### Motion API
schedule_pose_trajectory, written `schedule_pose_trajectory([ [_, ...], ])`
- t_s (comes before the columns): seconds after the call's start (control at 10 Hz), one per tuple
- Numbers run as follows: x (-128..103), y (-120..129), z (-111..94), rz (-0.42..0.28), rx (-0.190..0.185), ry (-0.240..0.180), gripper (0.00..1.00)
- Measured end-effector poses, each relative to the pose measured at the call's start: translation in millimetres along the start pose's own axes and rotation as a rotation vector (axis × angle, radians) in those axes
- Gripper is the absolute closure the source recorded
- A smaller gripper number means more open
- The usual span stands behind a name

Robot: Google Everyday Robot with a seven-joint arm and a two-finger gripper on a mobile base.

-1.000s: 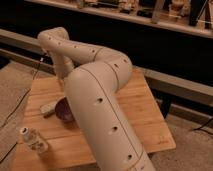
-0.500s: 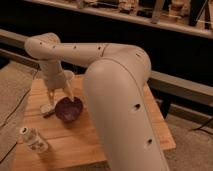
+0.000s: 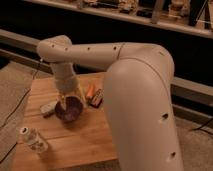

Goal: Move the arm in a circular motion

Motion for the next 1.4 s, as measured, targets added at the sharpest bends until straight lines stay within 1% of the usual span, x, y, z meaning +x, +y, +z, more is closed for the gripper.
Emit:
schedule_pose_trajectory([
  [0.2, -12, -33, -3, 0.068, 0.035, 0.0, 0.35],
  [0.3, -26, -46, -6, 0.093, 0.056, -0.011, 0.35],
  [0.4, -45, -54, -9, 0.102, 0.077, -0.03, 0.35],
  [0.5, -59, -54, -11, 0.104, 0.086, -0.043, 0.35],
  [0.6, -80, -47, -11, 0.096, 0.088, -0.062, 0.35],
  [0.7, -97, -30, -10, 0.075, 0.083, -0.077, 0.35],
  [0.8, -108, -12, -8, 0.051, 0.072, -0.086, 0.35],
  [0.9, -113, 13, -7, 0.015, 0.062, -0.09, 0.35],
  [1.0, -110, 35, -8, -0.024, 0.052, -0.088, 0.35],
  [1.1, -103, 52, -8, -0.057, 0.045, -0.086, 0.35],
  [1.2, -92, 69, -10, -0.095, 0.035, -0.085, 0.35],
  [1.3, -74, 85, -13, -0.14, 0.025, -0.083, 0.35],
  [1.4, -54, 94, -15, -0.174, 0.012, -0.078, 0.35],
])
